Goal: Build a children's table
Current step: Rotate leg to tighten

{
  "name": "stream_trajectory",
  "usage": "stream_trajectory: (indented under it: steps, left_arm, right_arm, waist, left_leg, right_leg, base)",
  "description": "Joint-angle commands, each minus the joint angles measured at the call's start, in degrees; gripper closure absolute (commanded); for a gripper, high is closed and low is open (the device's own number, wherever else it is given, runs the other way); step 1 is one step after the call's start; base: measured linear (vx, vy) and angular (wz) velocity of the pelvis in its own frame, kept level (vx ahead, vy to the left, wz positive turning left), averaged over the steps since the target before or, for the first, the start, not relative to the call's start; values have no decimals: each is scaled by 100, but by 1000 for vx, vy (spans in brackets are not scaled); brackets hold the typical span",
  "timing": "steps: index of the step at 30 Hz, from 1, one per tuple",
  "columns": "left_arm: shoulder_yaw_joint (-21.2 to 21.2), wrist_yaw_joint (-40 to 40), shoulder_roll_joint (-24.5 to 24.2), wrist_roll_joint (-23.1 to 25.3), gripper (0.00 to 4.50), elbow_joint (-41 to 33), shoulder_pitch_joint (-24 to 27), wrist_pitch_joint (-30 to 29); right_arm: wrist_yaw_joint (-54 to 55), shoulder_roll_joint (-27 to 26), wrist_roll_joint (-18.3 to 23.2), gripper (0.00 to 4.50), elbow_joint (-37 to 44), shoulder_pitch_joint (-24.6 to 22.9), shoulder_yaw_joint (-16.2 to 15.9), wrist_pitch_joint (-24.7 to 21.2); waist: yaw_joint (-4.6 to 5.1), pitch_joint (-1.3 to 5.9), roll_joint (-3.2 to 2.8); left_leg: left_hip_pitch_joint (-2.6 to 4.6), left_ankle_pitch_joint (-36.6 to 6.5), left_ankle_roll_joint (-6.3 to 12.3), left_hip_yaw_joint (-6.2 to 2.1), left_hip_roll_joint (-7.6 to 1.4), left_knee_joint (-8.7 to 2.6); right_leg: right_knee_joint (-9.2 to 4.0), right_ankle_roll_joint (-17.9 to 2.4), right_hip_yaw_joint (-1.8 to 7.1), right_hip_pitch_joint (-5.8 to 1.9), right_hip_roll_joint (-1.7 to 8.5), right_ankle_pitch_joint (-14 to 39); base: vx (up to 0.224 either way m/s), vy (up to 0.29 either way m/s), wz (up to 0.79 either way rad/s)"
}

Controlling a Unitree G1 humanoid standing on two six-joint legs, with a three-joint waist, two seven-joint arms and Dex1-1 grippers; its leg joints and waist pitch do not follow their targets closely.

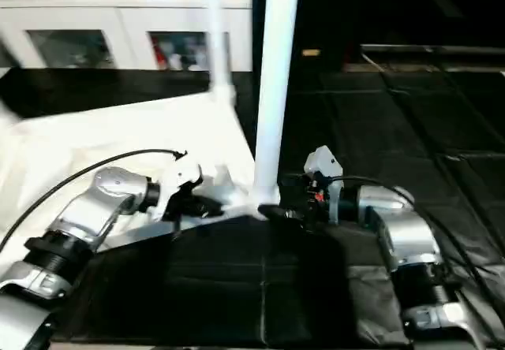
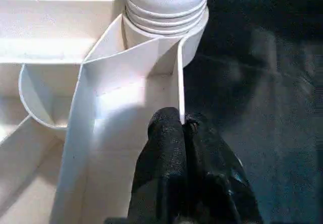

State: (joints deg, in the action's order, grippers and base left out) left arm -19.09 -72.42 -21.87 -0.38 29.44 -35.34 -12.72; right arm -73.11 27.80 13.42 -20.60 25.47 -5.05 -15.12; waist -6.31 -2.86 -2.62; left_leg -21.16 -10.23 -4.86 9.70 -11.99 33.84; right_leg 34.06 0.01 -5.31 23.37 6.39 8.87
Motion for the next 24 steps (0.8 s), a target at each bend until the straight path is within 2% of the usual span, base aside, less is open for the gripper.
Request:
stream_trajectory:
  steps: [1,10,17,24]
  left_arm:
    - [-100,-398,-83,-135,450,-270,-11,219]
    - [-292,-1009,-363,-200,450,-488,145,397]
    - [-327,-1109,-362,-240,450,-649,194,385]
    - [-388,-1169,-362,-267,450,-760,243,383]
  right_arm:
    - [-292,100,41,4,70,105,-115,74]
    - [-1025,228,144,4,-10,196,-408,13]
    - [-1042,71,123,64,-171,261,-501,106]
    - [-1036,-74,171,116,-245,276,-501,124]
  waist:
    - [15,401,72]
    - [-9,410,81]
    - [-18,416,82]
    - [-13,421,58]
  left_leg:
    - [50,-1329,372,47,-95,-392]
    - [47,-1265,371,44,-106,-390]
    - [38,-1220,345,42,-98,-387]
    - [43,-1238,327,39,-101,-388]
  right_leg:
    - [-369,-1341,222,-316,181,1523]
    - [-340,-1396,226,-308,181,1431]
    - [-333,-1392,223,-315,182,1437]
    - [-322,-1408,221,-316,170,1367]
  base:
    - [0,0,0]
    - [0,0,0]
    - [0,0,0]
    - [0,0,0]
